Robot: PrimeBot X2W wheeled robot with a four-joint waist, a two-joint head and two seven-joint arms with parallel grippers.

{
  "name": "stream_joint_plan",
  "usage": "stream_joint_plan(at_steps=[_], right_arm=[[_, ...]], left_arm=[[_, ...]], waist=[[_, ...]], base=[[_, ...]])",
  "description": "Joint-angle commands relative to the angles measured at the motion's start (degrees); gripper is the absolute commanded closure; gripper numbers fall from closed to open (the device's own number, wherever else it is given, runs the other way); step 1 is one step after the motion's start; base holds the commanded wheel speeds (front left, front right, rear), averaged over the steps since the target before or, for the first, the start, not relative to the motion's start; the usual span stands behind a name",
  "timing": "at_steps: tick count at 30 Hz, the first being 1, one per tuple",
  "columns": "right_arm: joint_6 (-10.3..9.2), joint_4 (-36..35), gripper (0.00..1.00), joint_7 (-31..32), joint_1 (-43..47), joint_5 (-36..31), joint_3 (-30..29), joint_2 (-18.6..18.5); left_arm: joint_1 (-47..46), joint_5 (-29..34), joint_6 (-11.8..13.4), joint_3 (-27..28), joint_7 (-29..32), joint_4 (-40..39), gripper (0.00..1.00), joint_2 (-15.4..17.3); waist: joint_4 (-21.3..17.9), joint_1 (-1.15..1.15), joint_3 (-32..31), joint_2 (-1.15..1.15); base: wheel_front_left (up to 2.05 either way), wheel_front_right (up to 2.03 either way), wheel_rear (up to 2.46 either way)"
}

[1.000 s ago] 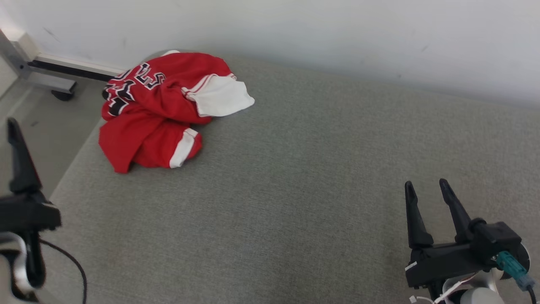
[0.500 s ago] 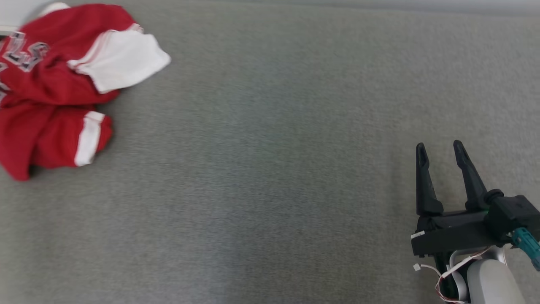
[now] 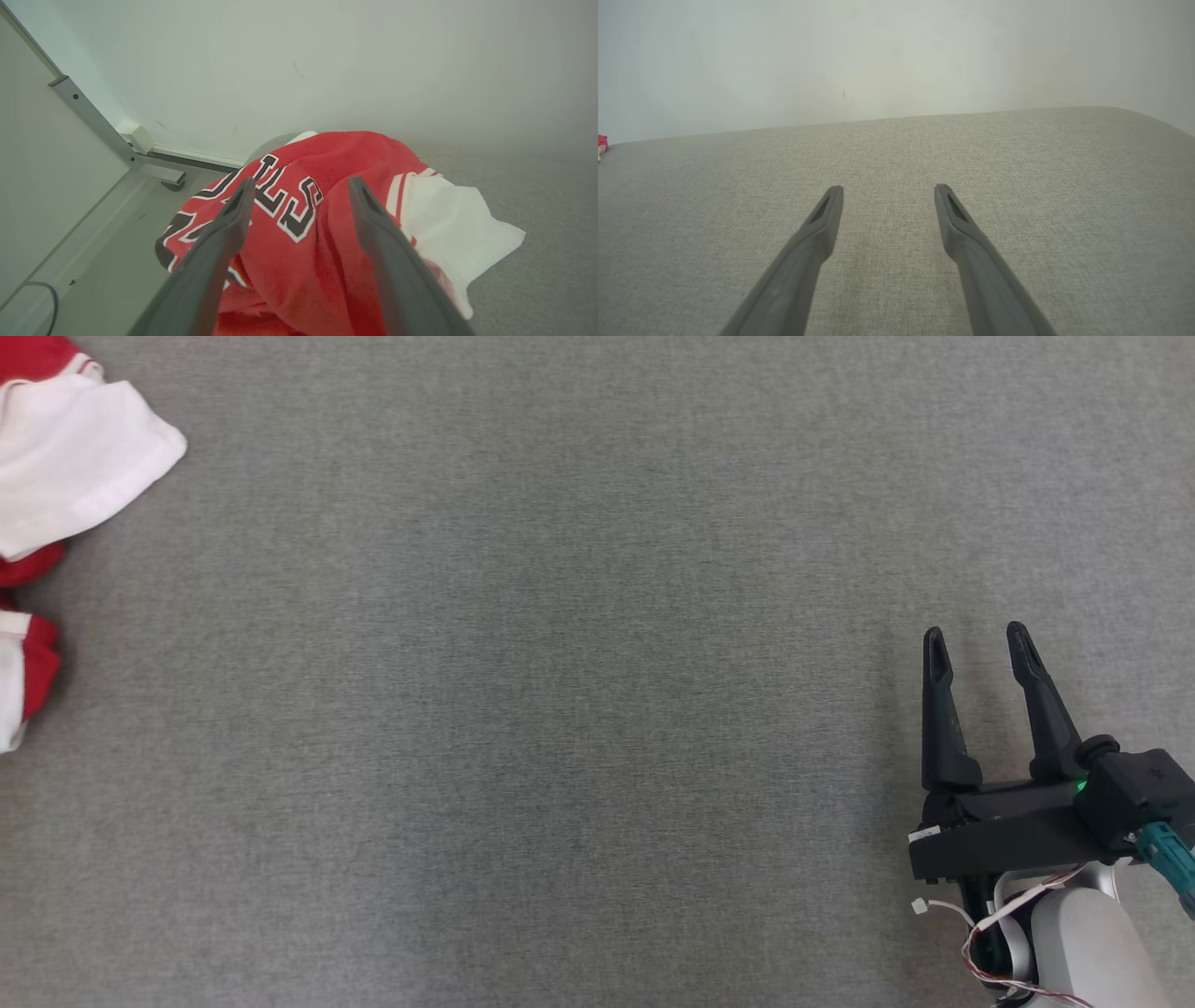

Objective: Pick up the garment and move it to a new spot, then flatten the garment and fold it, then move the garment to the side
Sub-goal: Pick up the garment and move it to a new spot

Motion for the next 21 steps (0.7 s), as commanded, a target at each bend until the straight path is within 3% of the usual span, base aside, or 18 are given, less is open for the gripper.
stream_joint_plan(at_steps=[1, 11, 13, 14, 21], right_arm=[[-0.12, 0.19, 0.00, -0.32, -0.56, 0.09, -0.07, -0.05], [-0.12, 1.22, 0.00, -0.52, -0.45, 0.59, 1.06, -0.05], [-0.12, 1.20, 0.00, -0.41, -0.31, 0.51, 1.04, -0.06], [-0.12, 1.17, 0.00, -0.34, -0.19, 0.50, 1.10, -0.06], [-0.12, 1.70, 0.00, -0.34, 0.49, 0.57, 1.00, -0.06]], left_arm=[[-0.99, -0.43, -0.35, -0.15, 0.57, 1.32, 0.00, 0.29], [-1.13, -0.35, -1.13, -3.50, 8.94, 12.38, 0.00, 1.03], [-1.79, -0.10, -0.85, -3.81, 8.75, 13.81, 0.79, 1.19], [-2.07, 0.29, -0.48, -4.00, 8.40, 14.44, 1.00, 1.38], [-4.23, 2.23, -0.32, -5.38, 2.74, 15.93, 1.00, 2.07]], waist=[[-1.04, -0.01, 0.48, -0.01], [-2.69, -0.01, -1.02, -0.01], [-2.88, -0.01, -1.29, -0.01], [-2.98, -0.01, -1.44, -0.01], [-2.64, -0.01, -3.55, -0.01]], base=[[0.00, 0.00, 0.00], [0.00, 0.00, 0.00], [0.00, 0.00, 0.00], [0.00, 0.00, 0.00], [0.00, 0.00, 0.00]])
